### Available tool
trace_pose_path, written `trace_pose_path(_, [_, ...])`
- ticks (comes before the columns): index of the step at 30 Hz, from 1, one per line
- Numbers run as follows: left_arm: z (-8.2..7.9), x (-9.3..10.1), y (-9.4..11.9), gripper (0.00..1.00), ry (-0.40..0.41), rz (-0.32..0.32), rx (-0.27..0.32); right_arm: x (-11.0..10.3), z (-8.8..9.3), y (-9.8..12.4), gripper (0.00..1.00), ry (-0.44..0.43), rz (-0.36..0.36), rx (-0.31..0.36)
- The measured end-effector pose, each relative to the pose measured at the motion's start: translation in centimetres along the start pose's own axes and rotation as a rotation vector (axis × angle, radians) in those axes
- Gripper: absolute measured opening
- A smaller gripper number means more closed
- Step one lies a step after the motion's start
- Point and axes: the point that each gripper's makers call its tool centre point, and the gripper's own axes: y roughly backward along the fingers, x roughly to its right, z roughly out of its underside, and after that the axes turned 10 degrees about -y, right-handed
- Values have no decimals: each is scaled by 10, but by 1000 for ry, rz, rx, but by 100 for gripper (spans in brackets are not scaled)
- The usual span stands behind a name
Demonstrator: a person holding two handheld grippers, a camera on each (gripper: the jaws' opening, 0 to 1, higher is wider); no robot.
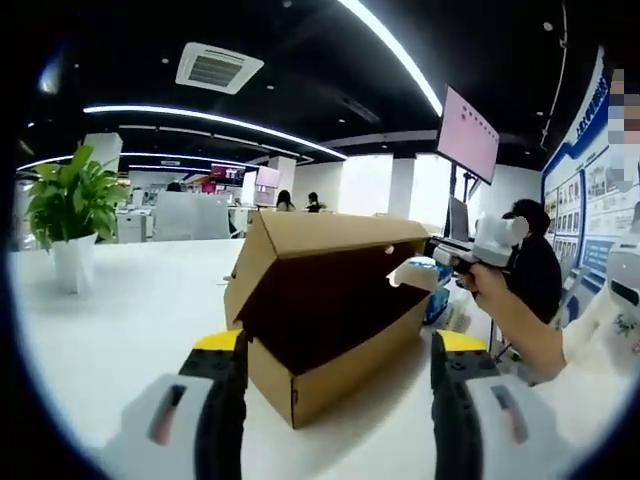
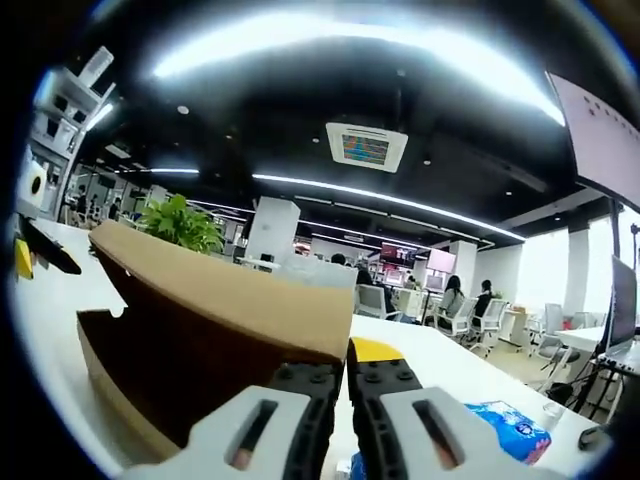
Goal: Operate the shoe box by opening the lid, removing the specified soft item, and placing it in the target area until the item is outside and the box remains undamaged.
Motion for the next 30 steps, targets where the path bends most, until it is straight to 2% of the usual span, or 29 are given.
trace_pose_path(11, [-3, 10, -4, 78, -25, 32, 5, -3, 7, 9, 0, 6, -6, -18])
trace_pose_path(21, [-4, 8, -6, 79, -78, -3, -6, -6, 12, 16, 1, 12, -20, -28])
trace_pose_path(30, [-3, 9, -10, 79, -81, 0, 2, -7, 19, 21, 1, 23, -25, -39])
